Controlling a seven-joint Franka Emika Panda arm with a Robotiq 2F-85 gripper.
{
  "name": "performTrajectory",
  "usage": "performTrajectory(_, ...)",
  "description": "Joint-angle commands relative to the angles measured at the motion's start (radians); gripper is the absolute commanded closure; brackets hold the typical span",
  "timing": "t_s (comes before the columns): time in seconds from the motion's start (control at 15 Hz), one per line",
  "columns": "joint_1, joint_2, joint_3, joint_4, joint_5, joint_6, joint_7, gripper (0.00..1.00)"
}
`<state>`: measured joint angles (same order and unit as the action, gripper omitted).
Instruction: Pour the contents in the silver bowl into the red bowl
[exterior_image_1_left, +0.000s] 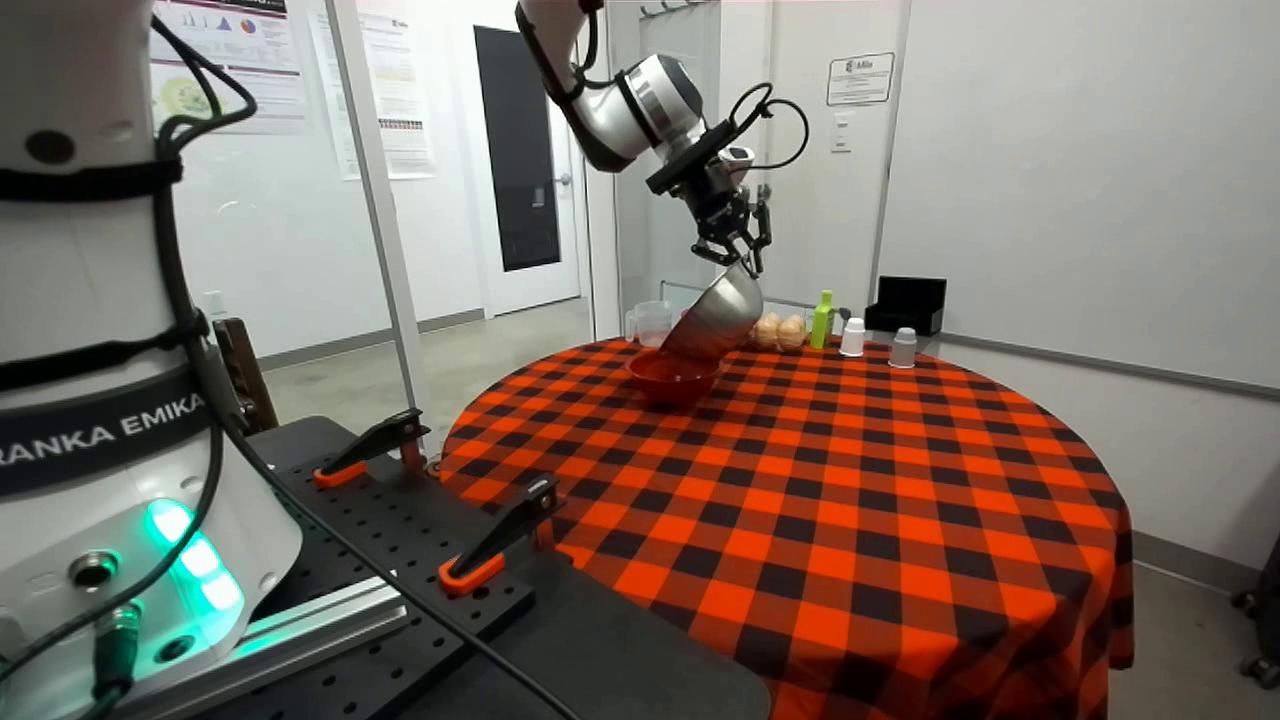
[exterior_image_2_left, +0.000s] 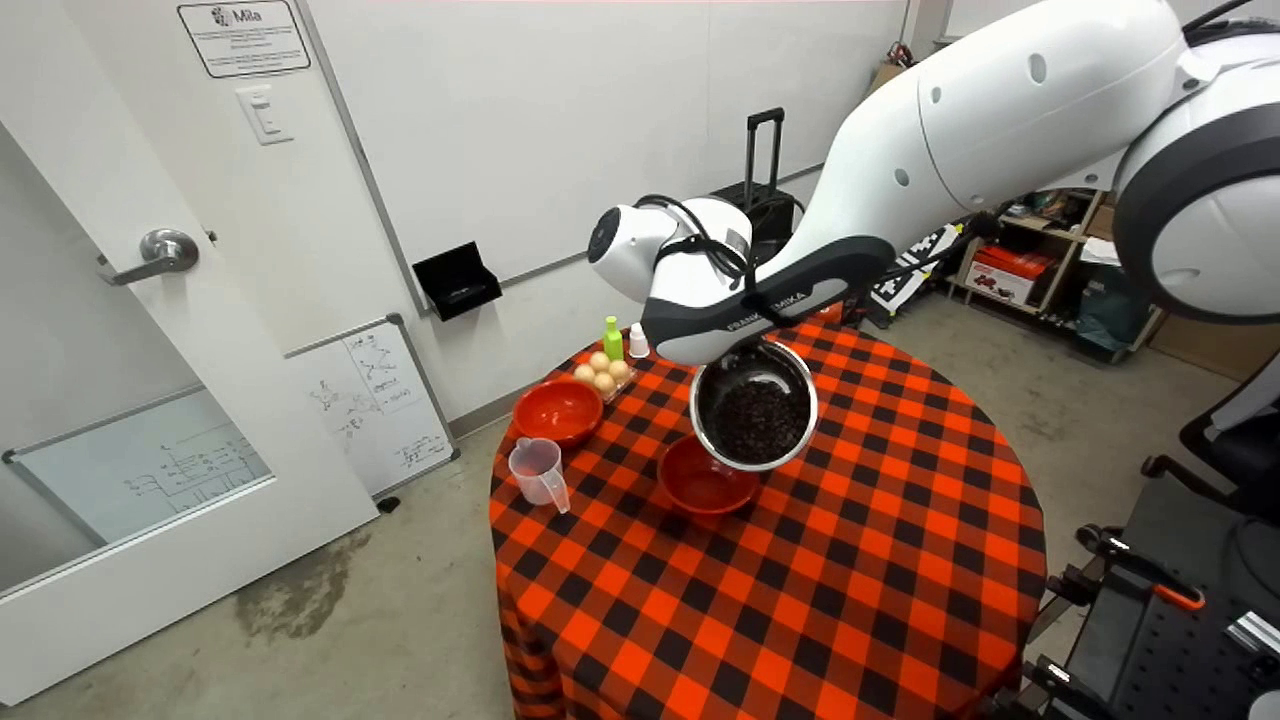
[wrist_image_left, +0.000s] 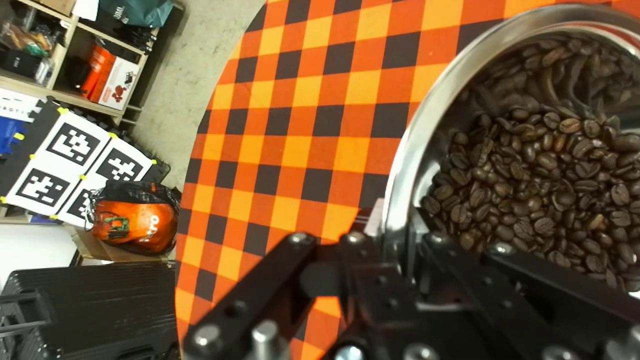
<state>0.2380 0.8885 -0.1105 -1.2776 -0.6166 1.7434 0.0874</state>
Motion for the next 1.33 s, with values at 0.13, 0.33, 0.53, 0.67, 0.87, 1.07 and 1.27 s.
performTrajectory(0.13,0.037,0.035,-0.004,0.067,-0.039,-0.035,0.061,0.98)
performTrajectory(0.33,0.048,0.041,-0.006,0.087,-0.042,-0.033,0.081,0.98)
performTrajectory(0.53,0.064,0.051,-0.014,0.098,-0.062,-0.027,0.114,0.98)
performTrajectory(0.67,0.078,0.055,-0.015,0.093,-0.090,-0.020,0.137,0.98)
performTrajectory(0.87,0.098,0.060,-0.012,0.080,-0.138,-0.012,0.177,0.98)
performTrajectory(1.07,0.117,0.062,-0.008,0.068,-0.183,-0.011,0.211,0.98)
performTrajectory(1.27,0.128,0.064,-0.007,0.062,-0.222,-0.010,0.246,0.98)
